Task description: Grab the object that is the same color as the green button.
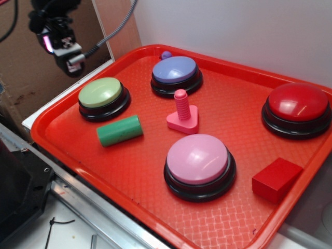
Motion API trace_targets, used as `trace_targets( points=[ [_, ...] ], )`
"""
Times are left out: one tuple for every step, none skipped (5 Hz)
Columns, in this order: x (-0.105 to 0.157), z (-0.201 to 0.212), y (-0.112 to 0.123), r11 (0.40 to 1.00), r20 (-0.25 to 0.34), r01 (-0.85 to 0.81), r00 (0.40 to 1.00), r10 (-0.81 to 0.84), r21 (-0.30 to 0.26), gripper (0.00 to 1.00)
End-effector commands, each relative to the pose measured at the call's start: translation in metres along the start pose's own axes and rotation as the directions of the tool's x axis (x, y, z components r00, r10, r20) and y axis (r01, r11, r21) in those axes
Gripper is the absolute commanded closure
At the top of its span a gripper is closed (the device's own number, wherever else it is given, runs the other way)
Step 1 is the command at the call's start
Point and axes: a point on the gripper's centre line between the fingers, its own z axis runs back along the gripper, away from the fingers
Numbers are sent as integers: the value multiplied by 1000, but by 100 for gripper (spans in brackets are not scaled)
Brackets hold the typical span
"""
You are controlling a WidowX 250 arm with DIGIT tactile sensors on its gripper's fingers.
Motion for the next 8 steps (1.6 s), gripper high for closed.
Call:
trace_targets(
  points=[
    [17,-44,-53,982,-57,188,980,-188,-11,0],
    [5,-59,-65,976,-99,219,971,-219,-7,0],
    [-1,-73,-63,974,-137,227,965,-225,-4,0],
    [0,-78,-53,979,-158,206,966,-203,2,0],
    [-1,-88,-54,977,-186,212,960,-210,-6,0],
    [-12,-109,-62,974,-256,222,940,-223,-32,0],
    [-20,-121,-68,979,-290,200,935,-205,-48,100],
    [-22,-92,-61,994,-199,114,974,-112,-2,100]
  ],
)
